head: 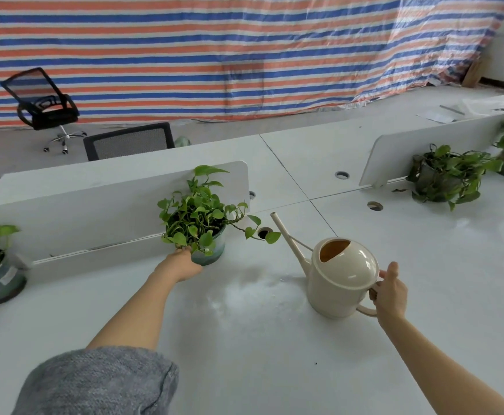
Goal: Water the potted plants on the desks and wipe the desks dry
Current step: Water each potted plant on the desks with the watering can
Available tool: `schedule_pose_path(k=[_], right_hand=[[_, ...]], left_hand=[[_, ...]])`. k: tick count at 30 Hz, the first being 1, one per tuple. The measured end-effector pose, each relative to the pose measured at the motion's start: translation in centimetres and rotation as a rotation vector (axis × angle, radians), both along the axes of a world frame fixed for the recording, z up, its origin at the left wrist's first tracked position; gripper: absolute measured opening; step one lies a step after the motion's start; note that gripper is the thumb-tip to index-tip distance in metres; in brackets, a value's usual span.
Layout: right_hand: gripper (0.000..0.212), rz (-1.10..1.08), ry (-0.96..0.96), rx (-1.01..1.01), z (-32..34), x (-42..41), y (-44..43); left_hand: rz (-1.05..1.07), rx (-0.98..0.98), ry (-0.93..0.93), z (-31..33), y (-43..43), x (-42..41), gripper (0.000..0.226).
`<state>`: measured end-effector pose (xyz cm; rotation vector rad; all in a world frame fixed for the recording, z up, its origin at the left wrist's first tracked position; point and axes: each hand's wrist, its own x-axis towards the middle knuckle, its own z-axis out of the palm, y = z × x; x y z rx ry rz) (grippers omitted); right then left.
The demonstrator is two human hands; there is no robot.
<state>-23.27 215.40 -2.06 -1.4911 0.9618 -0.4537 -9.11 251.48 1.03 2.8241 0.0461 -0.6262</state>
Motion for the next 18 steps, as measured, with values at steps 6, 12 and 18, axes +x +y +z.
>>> schedule_pose_path(k=[6,12,18], right_hand=[[0.058,0.003,0.095,-0.268,0.4,0.4,0.2],[0.035,0.086,-0.044,-0.512,4.5,2.2,2.7],[0.031,0.423,-0.173,-0.550,6.3,5.4,9.5]], left_hand=[[0.057,-0.002,-0.096,-1.3,-0.2,-1.3,0.067],[0.212,-0.093,-0.018,-3.7,0.6,-2.5,0.060],[0.400,-0.330,-0.156,-3.8,1.4,-1.4,0.022]])
